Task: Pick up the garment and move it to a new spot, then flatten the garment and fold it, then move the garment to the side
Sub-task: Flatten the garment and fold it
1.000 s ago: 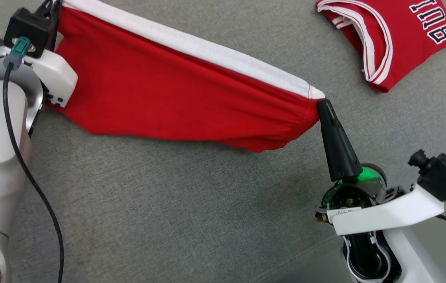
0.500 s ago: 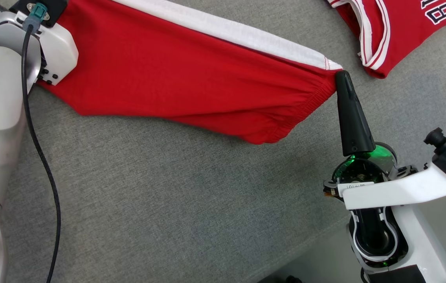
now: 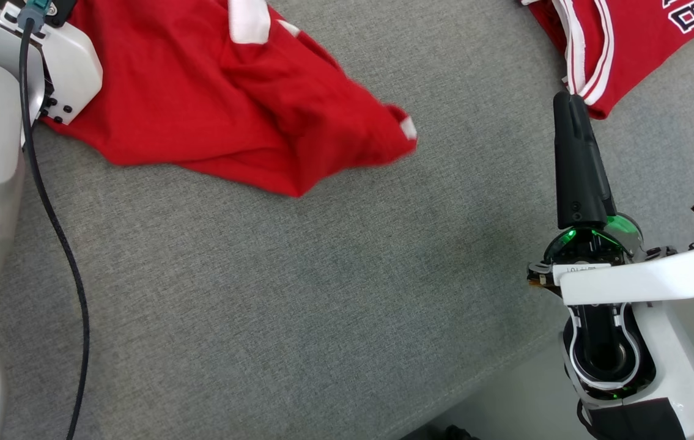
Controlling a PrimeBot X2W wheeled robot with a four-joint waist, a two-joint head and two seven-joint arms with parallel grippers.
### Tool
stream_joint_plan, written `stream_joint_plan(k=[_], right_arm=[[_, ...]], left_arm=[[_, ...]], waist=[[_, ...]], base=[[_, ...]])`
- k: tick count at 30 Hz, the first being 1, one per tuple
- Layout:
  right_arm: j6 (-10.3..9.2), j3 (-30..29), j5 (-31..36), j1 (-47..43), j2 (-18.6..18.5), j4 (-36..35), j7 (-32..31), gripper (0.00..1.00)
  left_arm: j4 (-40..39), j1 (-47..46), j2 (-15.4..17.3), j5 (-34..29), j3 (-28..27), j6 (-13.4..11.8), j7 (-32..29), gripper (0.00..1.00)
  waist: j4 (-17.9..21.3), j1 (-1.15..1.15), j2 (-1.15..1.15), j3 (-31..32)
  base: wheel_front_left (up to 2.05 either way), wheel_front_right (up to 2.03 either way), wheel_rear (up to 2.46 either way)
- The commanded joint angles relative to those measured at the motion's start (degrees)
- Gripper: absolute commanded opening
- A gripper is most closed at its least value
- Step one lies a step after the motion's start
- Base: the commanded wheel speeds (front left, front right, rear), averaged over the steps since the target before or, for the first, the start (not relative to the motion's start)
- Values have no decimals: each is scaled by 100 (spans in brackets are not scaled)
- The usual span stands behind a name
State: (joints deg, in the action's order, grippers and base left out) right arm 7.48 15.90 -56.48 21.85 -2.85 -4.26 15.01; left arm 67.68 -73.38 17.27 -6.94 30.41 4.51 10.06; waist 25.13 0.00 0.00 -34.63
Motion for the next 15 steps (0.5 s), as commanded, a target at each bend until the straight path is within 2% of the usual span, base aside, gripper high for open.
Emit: stream_joint_plan(k=[1, 10, 15], right_arm=[[2, 3, -1, 47, -5, 14, 22, 100], [1, -251, 209, -43, -19, 11, 17, 100], [1, -472, 353, -193, -19, -36, 17, 100]], left_arm=[[108, 0, 41, 28, 0, -25, -14, 100], [59, 131, -181, 179, 30, -189, 380, 100], [-288, 328, -357, 409, -69, -315, 503, 100]], waist=[[-26, 0, 0, 8], [-204, 0, 0, 279], [-363, 0, 0, 581]], base=[[0, 0, 0], [0, 0, 0], [0, 0, 0]])
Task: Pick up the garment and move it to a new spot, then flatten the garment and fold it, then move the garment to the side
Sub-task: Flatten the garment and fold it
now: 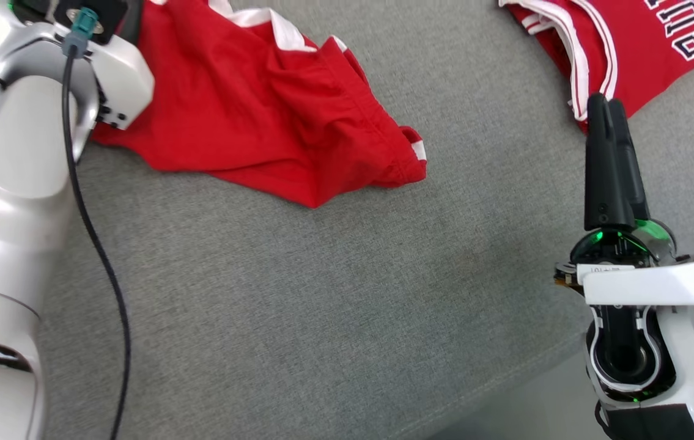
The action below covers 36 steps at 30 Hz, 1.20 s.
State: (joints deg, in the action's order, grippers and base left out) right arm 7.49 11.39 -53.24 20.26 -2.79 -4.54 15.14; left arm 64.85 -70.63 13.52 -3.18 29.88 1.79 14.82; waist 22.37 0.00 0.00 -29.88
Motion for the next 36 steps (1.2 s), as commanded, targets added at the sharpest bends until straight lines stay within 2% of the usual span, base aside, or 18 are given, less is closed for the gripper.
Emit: stream_joint_plan(k=[1, 7, 14, 19, 25, 31, 36], right_arm=[[1, -61, 97, -70, -25, -25, 4, 100], [0, -308, 463, -302, -26, -165, 4, 100], [0, -378, 1267, -556, -141, -586, 4, 100], [0, -247, 1623, -714, -292, -710, 4, 100], [0, -151, 1885, -997, -409, -732, 4, 100], [0, 50, 2088, -1306, -582, -537, 4, 100], [0, 155, 2173, -1522, -563, -368, 4, 100]], left_arm=[[-123, 108, -9, 93, -45, -46, 32, 100], [-1236, 645, 69, 668, -498, -127, 36, 100], [-2996, 1864, 545, 1365, -1382, -197, 33, 100], [-3820, 2724, 689, 1527, -1671, -285, 33, 100], [-4862, 4102, 519, 1635, -1814, -422, 34, 100], [-5649, 5316, 38, 1677, -1814, -548, 34, 100], [-5889, 6041, -363, 1602, -1870, -577, 34, 100]], waist=[[-127, 0, 0, 173], [-387, 0, 0, 619], [-830, 0, 0, 1201], [-1099, 0, 0, 1451], [-1514, 0, 0, 1795], [-1847, 0, 0, 2081], [-1999, 0, 0, 2276]], base=[[0, 0, 0], [0, 0, 0], [0, 0, 0], [0, 0, 0], [0, 0, 0], [0, 0, 0], [0, 0, 0]])
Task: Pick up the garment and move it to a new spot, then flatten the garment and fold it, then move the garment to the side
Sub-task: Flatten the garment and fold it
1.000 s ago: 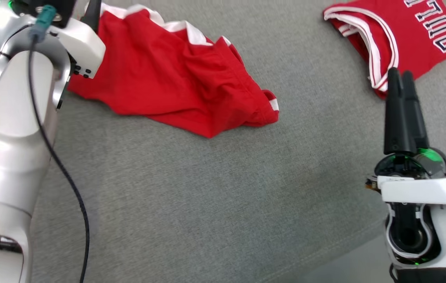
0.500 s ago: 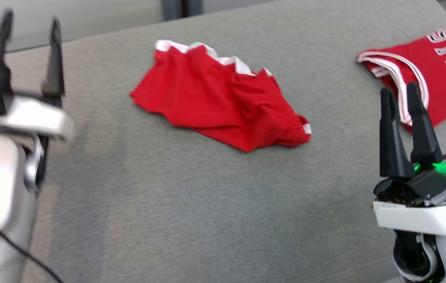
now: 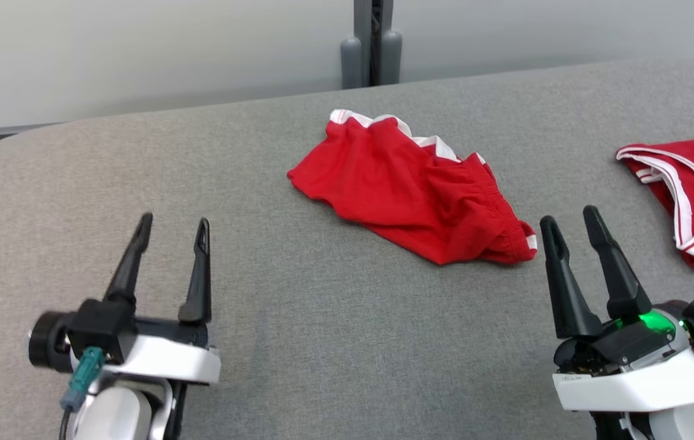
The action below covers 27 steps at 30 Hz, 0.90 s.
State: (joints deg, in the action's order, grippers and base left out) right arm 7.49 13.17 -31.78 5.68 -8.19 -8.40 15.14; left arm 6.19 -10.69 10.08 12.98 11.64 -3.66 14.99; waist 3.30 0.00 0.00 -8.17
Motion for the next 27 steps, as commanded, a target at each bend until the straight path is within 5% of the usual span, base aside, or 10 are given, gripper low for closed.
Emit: stream_joint_plan(k=[1, 15, 27], right_arm=[[0, -12, 49, -98, -15, 44, 4, 100], [0, -22, 34, -162, 30, 309, 4, 100], [0, -169, -99, 1021, 10, 2564, -30, 100]], left_arm=[[-48, 155, -89, -18, -84, -21, 16, 100], [-86, 504, -501, -415, -379, 343, 17, 100], [42, 319, -627, -643, -300, 531, 17, 100]], waist=[[-108, 0, 0, 129], [-116, 0, 0, 169], [-320, 0, 0, -163]], base=[[0, 0, 0], [0, 0, 0], [0, 0, 0]])
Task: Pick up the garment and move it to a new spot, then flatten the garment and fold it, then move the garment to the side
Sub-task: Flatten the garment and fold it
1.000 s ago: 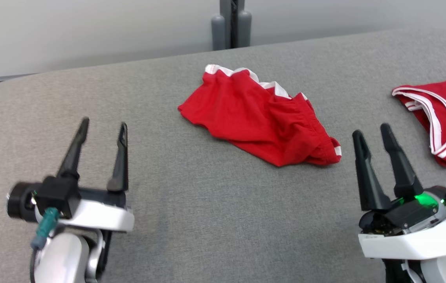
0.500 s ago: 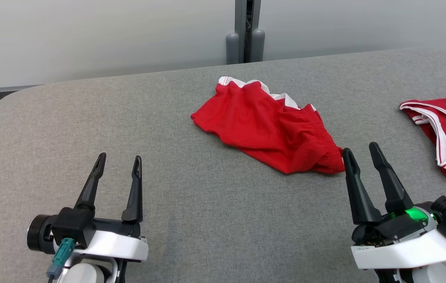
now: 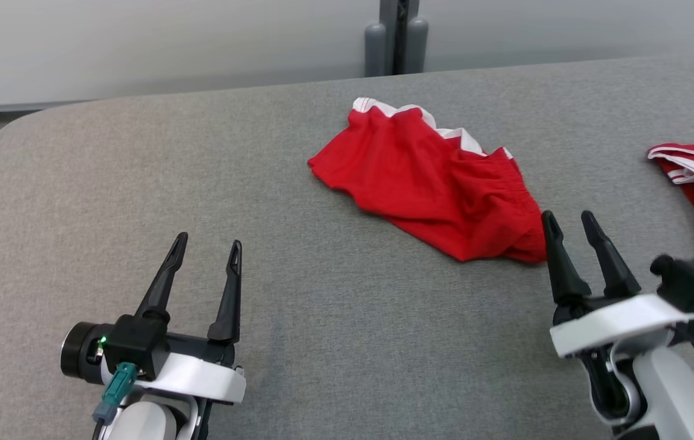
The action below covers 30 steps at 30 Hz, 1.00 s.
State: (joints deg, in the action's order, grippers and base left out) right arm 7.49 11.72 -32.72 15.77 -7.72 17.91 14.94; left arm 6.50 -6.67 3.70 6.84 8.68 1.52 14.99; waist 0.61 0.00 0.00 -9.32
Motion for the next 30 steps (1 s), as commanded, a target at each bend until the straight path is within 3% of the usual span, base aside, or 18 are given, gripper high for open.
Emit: stream_joint_plan(k=[1, 10, 16, 21, 24, 30], right_arm=[[0, 19, -11, 179, -79, 121, -22, 100], [0, 209, -112, 1533, -249, 1564, -349, 100], [0, 429, -311, 2171, -305, 2448, -941, 100], [0, 763, -560, 2397, -290, 2708, -1353, 100], [0, 1017, -778, 2383, -315, 2524, -1339, 0], [0, 1531, -1156, 2223, -501, 1915, -993, 0]], left_arm=[[24, -117, 12, -39, 2, 31, 17, 100], [92, -296, -34, -88, 87, 91, 17, 100], [167, -389, -54, -66, 152, 99, 17, 100], [232, -368, -64, -21, 196, 95, 17, 100], [255, -339, -65, 11, 190, 61, 17, 100], [296, -314, -67, 26, 173, 55, 17, 100]], waist=[[-87, 0, 0, -85], [-446, 0, 0, -442], [-639, 0, 0, -538], [-677, 0, 0, -515], [-637, 0, 0, -476], [-475, 0, 0, -351]], base=[[0, 0, 0], [0, 0, 0], [0, 0, 0], [0, 0, 0], [0, 0, 0], [0, 0, 0]])
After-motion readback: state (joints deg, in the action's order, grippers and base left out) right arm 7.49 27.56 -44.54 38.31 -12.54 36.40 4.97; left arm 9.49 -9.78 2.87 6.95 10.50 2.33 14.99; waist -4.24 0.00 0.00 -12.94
